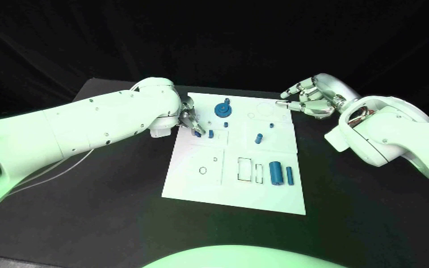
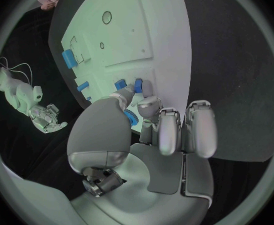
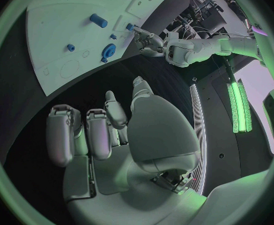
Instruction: Assemble the parts on the task board
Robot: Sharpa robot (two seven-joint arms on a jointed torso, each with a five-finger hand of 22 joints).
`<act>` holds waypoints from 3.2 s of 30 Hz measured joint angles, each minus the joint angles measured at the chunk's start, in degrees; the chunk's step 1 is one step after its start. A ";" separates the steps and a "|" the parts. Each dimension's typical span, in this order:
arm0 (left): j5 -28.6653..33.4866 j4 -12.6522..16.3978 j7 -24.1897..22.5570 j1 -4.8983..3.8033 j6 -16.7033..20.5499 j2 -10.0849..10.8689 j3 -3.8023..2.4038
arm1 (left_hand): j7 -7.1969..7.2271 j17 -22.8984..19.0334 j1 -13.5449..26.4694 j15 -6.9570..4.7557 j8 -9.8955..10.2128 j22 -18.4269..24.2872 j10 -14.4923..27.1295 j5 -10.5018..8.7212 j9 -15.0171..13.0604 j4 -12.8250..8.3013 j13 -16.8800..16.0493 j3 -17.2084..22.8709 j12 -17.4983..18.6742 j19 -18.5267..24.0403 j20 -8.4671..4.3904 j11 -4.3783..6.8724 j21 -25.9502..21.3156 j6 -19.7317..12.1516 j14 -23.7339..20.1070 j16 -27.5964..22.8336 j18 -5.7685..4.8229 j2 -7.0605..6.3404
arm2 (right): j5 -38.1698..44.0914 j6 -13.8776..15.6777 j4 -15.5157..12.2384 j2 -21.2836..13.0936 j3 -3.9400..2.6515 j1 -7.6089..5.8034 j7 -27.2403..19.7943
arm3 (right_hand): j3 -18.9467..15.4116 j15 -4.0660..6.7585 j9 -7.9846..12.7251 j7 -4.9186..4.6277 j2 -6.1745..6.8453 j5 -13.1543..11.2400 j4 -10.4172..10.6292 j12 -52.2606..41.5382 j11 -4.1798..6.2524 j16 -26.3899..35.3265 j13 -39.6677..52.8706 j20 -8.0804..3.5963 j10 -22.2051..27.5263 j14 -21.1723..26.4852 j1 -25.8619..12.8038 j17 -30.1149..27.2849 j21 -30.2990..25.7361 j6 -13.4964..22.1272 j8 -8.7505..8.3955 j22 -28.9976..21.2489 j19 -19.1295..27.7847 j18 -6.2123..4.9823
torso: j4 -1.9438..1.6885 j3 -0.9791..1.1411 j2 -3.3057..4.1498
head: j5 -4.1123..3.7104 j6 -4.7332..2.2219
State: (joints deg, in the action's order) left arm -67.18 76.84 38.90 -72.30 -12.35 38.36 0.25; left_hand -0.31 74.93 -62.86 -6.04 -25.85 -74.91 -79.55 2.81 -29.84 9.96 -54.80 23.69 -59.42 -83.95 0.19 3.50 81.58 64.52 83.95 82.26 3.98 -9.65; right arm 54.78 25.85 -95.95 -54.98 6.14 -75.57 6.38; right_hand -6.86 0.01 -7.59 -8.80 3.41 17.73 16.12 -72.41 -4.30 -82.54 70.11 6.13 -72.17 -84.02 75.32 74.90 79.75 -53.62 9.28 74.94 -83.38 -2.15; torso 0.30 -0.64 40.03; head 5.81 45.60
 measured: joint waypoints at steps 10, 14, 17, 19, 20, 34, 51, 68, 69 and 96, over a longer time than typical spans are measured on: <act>-0.76 0.00 0.22 0.00 0.02 -0.10 0.00 | 0.31 -0.01 -0.30 0.00 0.00 0.00 -0.50 0.00 0.14 0.13 -0.79 -0.45 -0.49 0.00 0.00 0.09 0.00 0.31 0.00 0.00 0.00 0.30 | 0.00 0.00 -0.01 0.01 0.00 0.00 0.00 | 0.00 0.00 0.01 0.00 0.00 0.00 0.00 0.00 0.00 0.00 0.00 0.00 0.00 0.00 0.00 0.05 0.00 0.00 0.00 -0.01 0.00 0.00 | 0.00 0.02 0.01 | 0.04 -0.01; -1.03 -0.01 0.29 0.00 0.00 -0.15 0.00 | 0.31 -0.01 -0.30 0.00 0.00 -0.01 -0.50 0.00 0.17 0.01 -0.91 -0.65 -0.72 0.00 0.00 0.09 0.00 0.31 0.00 0.00 0.01 0.30 | 0.00 0.00 -0.01 0.02 0.00 0.00 0.00 | 0.00 0.00 0.01 0.00 0.00 0.00 0.00 0.00 0.00 0.00 0.00 0.00 0.00 0.00 0.00 0.05 0.00 0.00 0.00 -0.01 0.00 0.00 | 0.01 0.02 0.01 | 0.05 -0.01; -1.14 -0.03 0.34 0.00 -0.03 -0.22 0.00 | 0.31 -0.01 -0.30 -0.12 0.00 -0.04 -0.50 0.00 0.17 0.16 -0.91 -0.80 -0.72 0.00 0.00 0.09 0.00 0.30 0.12 0.00 0.01 0.30 | 0.00 0.00 -0.01 0.02 0.00 0.00 0.00 | 0.00 0.00 0.01 0.00 0.00 0.00 0.00 0.00 0.00 0.00 0.00 0.00 0.00 0.00 0.00 0.04 0.00 0.00 0.00 -0.01 0.00 0.00 | 0.01 0.02 0.01 | 0.05 -0.03; -1.18 -0.03 0.37 0.00 -0.06 -0.27 0.00 | 0.31 -0.01 -0.07 -0.20 0.00 -0.04 -0.50 0.00 0.24 0.16 -0.91 -0.80 -0.72 0.00 0.00 0.09 0.23 0.31 0.20 0.00 0.01 0.54 | 0.00 0.00 -0.01 0.02 0.00 0.00 0.00 | 0.00 0.00 0.01 0.00 0.00 0.00 0.00 0.00 0.00 0.00 0.00 0.00 0.00 0.00 0.00 0.04 0.00 0.00 0.00 -0.01 0.00 0.00 | 0.02 0.02 0.01 | 0.02 -0.03; -1.19 -0.03 0.38 0.00 -0.07 -0.28 0.00 | 0.31 -0.01 -0.08 -0.20 0.00 -0.04 -0.50 0.00 0.24 0.16 -0.91 -0.80 -0.72 0.00 0.00 0.09 0.24 0.30 0.20 0.00 0.00 0.52 | 0.00 0.00 -0.01 0.02 0.00 0.00 0.00 | 0.00 0.00 0.01 0.00 0.00 0.00 0.00 0.00 0.00 0.00 0.00 0.00 0.00 0.00 0.00 0.04 0.00 0.00 0.00 -0.02 0.00 0.00 | 0.03 0.02 0.01 | -0.01 -0.03; -1.17 -0.35 0.67 0.00 -0.94 -0.64 0.00 | 0.30 -0.02 -0.08 -0.20 0.00 -0.03 -0.50 0.00 0.50 0.63 -0.84 -1.90 -0.72 0.00 0.00 0.09 0.24 0.30 0.20 0.00 0.00 0.52 | 0.00 -0.01 -0.02 -0.02 0.00 0.00 0.00 | 0.00 0.00 0.01 0.00 0.00 0.00 0.00 0.00 0.00 0.00 0.00 0.00 0.00 0.00 0.00 0.03 0.00 0.00 0.00 -0.02 0.00 0.00 | 0.01 0.02 0.01 | -0.12 0.07; -1.00 -1.52 0.90 0.00 -1.14 -1.38 0.06 | 0.09 -0.02 1.52 -0.20 0.00 -0.02 -0.36 0.00 1.34 3.09 -0.07 -6.77 0.01 0.00 0.00 -0.04 0.23 0.51 0.20 0.00 0.01 1.04 | 0.00 0.00 -0.09 -0.10 0.01 0.00 0.00 | -0.33 0.00 -0.07 0.00 0.00 0.00 -0.01 0.00 0.00 0.00 -0.09 0.00 0.00 0.00 0.00 0.02 -0.24 0.00 0.00 0.00 0.00 0.00 | 0.06 0.03 0.01 | -0.19 -0.16; -0.75 -1.50 1.00 0.00 -1.05 -1.40 0.09 | 0.09 -0.02 1.73 -0.19 0.00 -0.01 -0.29 -0.01 1.92 5.78 -0.73 -12.42 0.01 0.01 0.00 -0.11 0.23 0.51 0.20 0.00 0.01 1.81 | 0.00 0.01 -0.14 -0.23 0.01 0.00 -0.01 | -0.33 0.00 -0.06 0.00 0.00 0.00 -0.01 0.00 0.00 0.00 -0.09 0.00 0.00 0.00 0.00 0.01 -0.24 0.00 0.00 0.00 0.00 0.00 | 0.01 0.03 0.02 | -0.43 0.09; -0.74 -1.44 1.00 0.00 -1.04 -1.39 0.10 | 0.09 -0.02 1.71 -0.19 0.00 -0.01 -0.29 -0.01 1.91 5.77 -0.73 -12.42 0.01 0.00 0.00 -0.11 0.23 0.51 0.20 0.00 0.02 1.90 | 0.00 0.01 -0.14 -0.23 0.01 0.00 -0.01 | -0.33 0.00 -0.06 0.00 0.00 0.00 -0.01 0.00 0.00 0.00 -0.09 0.00 0.00 0.00 0.00 0.01 -0.24 0.00 0.00 0.00 0.00 0.00 | 0.01 0.03 0.02 | -0.43 0.10; -0.64 -0.75 1.05 0.01 -0.60 -0.97 0.09 | 0.09 0.01 0.82 -0.19 0.00 0.00 -0.29 -0.01 2.02 5.66 -0.91 -12.83 0.01 0.00 0.00 -0.11 0.23 0.51 0.19 0.00 0.01 2.78 | 0.00 0.00 -0.09 -0.20 0.01 0.00 -0.01 | -0.33 0.00 -0.05 0.00 0.00 0.00 -0.01 0.00 0.00 0.00 -0.09 0.00 0.00 0.00 0.00 0.01 -0.24 0.00 0.00 -0.02 0.00 0.00 | 0.01 0.01 0.02 | -0.43 -0.03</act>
State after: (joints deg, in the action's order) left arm -67.83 76.09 39.95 -72.28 -12.95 37.39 0.35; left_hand -0.22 74.94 -62.04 -6.23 -25.85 -74.91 -79.84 2.79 -27.82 15.62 -55.70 10.86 -59.41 -83.94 0.19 3.39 81.81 65.03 84.15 82.26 3.99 -6.86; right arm 54.78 25.85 -96.03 -55.19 6.15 -75.58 6.38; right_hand -7.19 0.01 -7.63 -8.80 3.41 17.73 16.11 -72.41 -4.30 -82.54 70.02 6.13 -72.17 -84.02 75.32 74.91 79.52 -53.62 9.28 74.92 -83.38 -2.15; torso 0.30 -0.63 40.05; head 5.38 45.57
